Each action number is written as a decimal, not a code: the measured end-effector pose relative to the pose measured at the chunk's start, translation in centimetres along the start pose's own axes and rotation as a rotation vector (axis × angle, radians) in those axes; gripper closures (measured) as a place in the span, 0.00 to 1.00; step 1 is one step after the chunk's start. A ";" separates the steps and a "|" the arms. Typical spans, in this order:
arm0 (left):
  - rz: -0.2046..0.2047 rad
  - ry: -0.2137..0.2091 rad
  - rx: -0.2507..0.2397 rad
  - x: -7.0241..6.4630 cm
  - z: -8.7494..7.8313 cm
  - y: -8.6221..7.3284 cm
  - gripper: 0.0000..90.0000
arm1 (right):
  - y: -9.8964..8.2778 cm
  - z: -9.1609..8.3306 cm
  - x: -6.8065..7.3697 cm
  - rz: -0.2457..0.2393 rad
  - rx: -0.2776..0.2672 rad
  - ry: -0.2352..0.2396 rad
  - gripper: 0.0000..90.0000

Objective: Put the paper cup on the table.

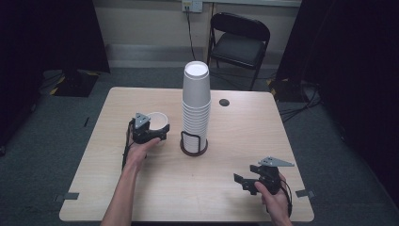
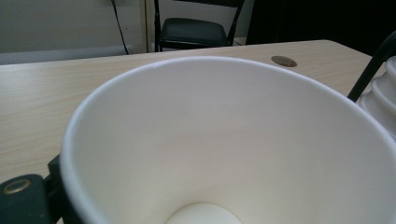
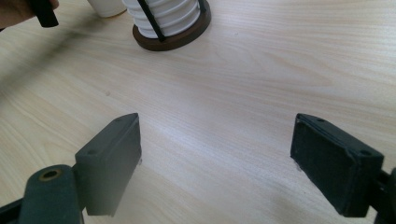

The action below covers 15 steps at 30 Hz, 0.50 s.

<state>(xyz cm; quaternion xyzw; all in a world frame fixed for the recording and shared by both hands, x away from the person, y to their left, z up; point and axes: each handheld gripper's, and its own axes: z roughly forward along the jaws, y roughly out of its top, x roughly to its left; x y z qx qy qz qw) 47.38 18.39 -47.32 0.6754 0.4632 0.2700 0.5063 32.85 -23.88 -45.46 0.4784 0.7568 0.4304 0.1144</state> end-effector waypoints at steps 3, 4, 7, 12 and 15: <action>0.006 0.009 0.009 0.1 -0.1 0.0 0.08 | 0.0 0.0 0.0 0.000 0.000 0.001 0.18; 0.008 0.007 0.025 0.0 -0.1 -0.1 0.08 | 0.0 0.0 -0.1 -0.001 -0.001 -0.002 0.18; 0.015 -0.004 0.054 0.0 -0.1 -0.5 0.11 | 0.0 0.0 -0.1 0.005 -0.004 -0.004 0.18; 0.052 0.013 0.115 0.0 -0.2 -1.0 0.14 | -0.1 0.0 0.0 0.002 0.003 0.005 0.18; 0.058 0.025 0.128 -0.2 -0.1 -1.1 0.15 | -0.1 0.0 0.0 0.001 0.006 0.004 0.18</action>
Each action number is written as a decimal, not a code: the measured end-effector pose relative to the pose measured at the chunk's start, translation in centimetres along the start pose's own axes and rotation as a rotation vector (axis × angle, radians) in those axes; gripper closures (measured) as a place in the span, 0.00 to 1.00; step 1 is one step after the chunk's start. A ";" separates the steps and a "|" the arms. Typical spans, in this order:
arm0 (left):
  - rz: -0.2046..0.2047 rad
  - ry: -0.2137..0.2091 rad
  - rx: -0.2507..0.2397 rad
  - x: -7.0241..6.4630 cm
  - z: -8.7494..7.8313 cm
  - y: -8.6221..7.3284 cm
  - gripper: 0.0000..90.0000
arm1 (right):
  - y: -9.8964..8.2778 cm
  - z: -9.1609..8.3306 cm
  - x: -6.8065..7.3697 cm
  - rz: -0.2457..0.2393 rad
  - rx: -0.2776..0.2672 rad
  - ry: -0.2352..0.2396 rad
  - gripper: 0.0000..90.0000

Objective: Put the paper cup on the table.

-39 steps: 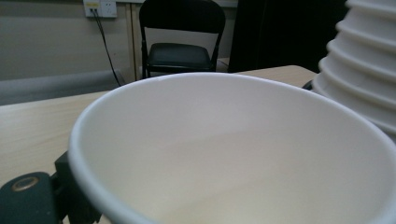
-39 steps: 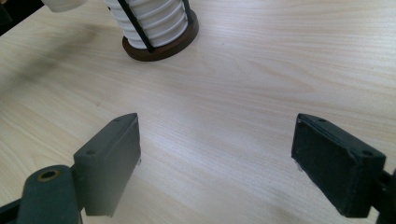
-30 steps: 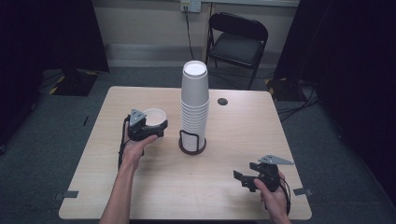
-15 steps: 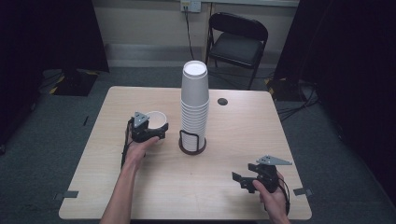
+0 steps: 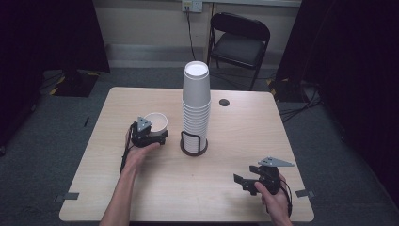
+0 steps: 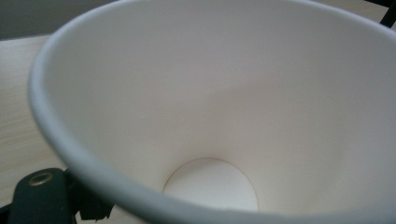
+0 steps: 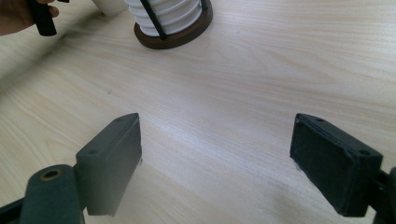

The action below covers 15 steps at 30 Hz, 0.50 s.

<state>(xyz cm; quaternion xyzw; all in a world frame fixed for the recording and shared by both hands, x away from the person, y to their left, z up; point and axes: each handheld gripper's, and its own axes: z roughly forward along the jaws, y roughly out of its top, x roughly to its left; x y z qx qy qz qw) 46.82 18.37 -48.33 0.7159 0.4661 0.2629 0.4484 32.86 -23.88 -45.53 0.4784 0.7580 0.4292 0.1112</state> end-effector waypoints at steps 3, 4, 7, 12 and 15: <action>0.028 0.016 0.032 -0.4 0.1 -0.3 0.17 | 0.0 0.1 0.0 0.002 -0.001 0.005 0.19; 0.017 0.017 0.049 -0.4 0.2 -0.4 0.17 | 0.0 0.1 0.1 0.002 0.000 0.004 0.19; -0.007 0.015 0.079 -0.4 0.4 -0.8 0.17 | 0.0 0.1 0.1 -0.001 0.002 0.006 0.19; -0.018 0.022 0.107 -0.4 0.0 -0.9 0.18 | 0.0 0.0 0.0 0.003 0.000 0.004 0.19; 0.004 0.024 0.099 -0.7 -0.4 -0.8 0.18 | 0.0 0.1 0.0 0.001 -0.003 0.006 0.19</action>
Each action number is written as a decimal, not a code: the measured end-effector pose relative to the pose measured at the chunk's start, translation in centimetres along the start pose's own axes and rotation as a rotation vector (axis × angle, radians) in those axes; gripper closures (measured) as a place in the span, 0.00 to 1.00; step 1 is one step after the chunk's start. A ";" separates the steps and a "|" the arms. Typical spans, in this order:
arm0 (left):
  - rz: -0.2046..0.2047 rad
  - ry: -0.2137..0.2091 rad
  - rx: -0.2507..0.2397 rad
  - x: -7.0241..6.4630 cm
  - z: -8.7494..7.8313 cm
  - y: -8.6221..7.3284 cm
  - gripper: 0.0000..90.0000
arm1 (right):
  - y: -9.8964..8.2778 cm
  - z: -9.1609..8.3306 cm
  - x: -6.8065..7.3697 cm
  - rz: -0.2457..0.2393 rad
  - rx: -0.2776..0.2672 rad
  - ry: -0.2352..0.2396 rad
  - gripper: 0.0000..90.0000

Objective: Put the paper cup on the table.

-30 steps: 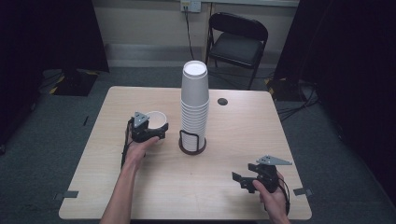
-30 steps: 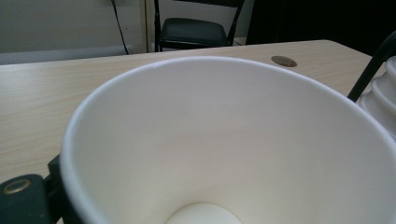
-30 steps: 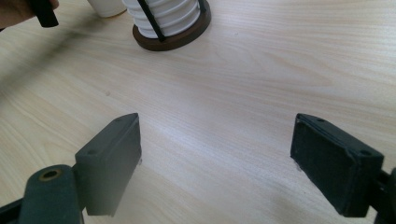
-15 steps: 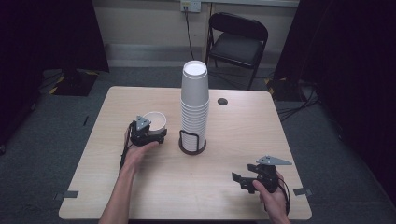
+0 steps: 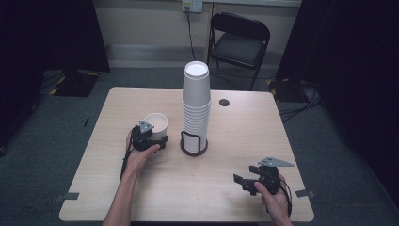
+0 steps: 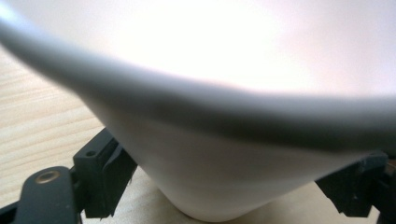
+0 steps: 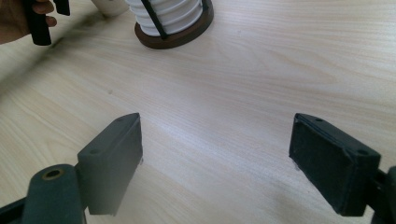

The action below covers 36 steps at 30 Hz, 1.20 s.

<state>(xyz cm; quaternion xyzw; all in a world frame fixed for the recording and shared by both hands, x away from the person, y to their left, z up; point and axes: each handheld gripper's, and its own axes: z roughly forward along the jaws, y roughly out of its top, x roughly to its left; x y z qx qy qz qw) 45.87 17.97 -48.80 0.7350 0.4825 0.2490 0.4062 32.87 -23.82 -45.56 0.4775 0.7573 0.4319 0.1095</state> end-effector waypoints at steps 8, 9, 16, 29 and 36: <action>-0.014 0.008 -0.027 -0.2 -1.3 -0.2 0.17 | 0.0 -0.1 0.0 0.001 0.001 0.001 0.19; -0.013 0.004 -0.026 -0.2 -1.5 -0.2 0.17 | 0.0 -0.1 0.0 0.000 0.001 0.000 0.19; -0.028 -0.007 -0.036 0.0 -2.5 -0.9 0.17 | 0.0 -0.1 0.0 0.001 0.001 0.003 0.19; -0.018 0.015 0.001 -0.5 -3.3 -1.9 0.17 | 0.0 -0.1 0.0 0.003 0.000 0.005 0.19; -0.028 0.011 -0.011 -0.9 -4.2 -2.2 0.18 | 0.0 -0.1 0.0 0.004 0.000 0.006 0.19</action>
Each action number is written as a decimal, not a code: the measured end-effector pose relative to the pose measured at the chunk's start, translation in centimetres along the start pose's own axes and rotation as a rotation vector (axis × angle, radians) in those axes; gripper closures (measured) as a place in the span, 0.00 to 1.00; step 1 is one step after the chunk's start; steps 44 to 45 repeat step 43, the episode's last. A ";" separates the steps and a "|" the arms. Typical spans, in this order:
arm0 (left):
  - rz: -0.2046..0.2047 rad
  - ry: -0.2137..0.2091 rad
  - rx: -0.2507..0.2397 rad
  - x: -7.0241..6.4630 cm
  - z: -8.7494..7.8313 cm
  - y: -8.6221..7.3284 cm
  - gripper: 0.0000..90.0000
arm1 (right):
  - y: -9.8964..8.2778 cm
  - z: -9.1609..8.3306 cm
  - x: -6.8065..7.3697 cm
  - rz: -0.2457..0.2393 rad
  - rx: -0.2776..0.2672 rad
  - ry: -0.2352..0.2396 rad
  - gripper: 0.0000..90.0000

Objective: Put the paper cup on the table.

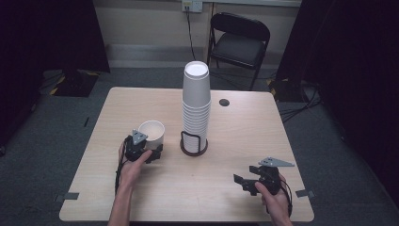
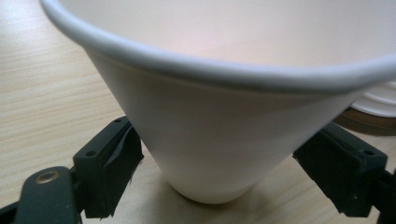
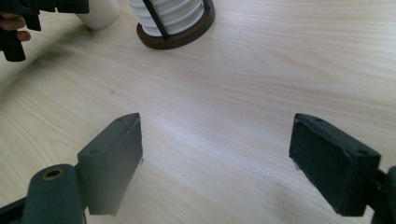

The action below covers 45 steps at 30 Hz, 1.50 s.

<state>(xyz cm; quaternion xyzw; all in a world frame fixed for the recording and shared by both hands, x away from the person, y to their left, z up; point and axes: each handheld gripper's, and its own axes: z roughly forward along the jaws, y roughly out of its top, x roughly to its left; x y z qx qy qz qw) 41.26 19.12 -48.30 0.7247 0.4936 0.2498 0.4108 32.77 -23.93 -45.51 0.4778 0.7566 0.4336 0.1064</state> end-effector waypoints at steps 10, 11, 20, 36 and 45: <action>-0.034 0.011 -0.047 0.1 -2.7 -0.8 0.18 | 0.0 -0.1 0.0 -0.003 0.002 0.001 0.19; -0.025 -0.003 -0.052 0.1 -3.1 -0.7 0.18 | 0.0 -0.1 0.0 -0.002 -0.001 0.002 0.19; -0.051 -0.090 -0.128 -1.3 -6.4 -0.8 0.18 | -0.1 -0.1 0.0 -0.004 -0.003 0.002 0.19; 0.020 -0.165 -0.268 -4.7 -13.0 0.3 0.17 | -0.1 -0.2 0.1 -0.003 -0.012 -0.005 0.19; 0.035 -0.168 -0.277 -5.5 -13.5 -0.4 0.18 | -0.1 -0.1 -0.1 -0.004 -0.017 -0.022 0.18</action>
